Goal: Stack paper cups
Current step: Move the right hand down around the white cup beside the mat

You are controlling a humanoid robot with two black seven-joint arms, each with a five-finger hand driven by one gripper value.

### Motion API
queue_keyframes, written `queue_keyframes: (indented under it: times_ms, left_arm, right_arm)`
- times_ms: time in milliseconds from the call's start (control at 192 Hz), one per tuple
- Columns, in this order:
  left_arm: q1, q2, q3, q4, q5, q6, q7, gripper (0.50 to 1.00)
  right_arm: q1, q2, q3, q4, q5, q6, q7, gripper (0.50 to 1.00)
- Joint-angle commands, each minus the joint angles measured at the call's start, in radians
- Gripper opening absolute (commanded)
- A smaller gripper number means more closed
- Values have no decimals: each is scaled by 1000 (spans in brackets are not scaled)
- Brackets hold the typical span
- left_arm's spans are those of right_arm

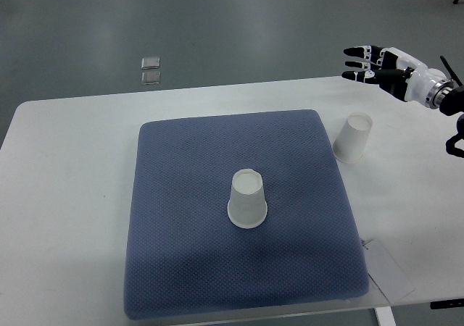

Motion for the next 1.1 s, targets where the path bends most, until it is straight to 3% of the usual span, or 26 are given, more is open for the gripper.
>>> queue_keyframes:
  times_ms: [0,438,755,1094]
  left_arm:
    - [0,0,0,0,-1,0,0,1000]
    - [0,0,0,0,-1,0,0,1000]
    - [0,0,0,0,1,0,0,1000]
    - [0,0,0,0,-1,0,0,1000]
  right_arm:
    - [5,-37,0,46,-206,1,1,903]
    - [23,-59,-17,190,-787,-1,4,903]
    - [20,-59,-44,184,-878,-14,4,901]
    - [13,-46,-98,148,-902,-86,4,903]
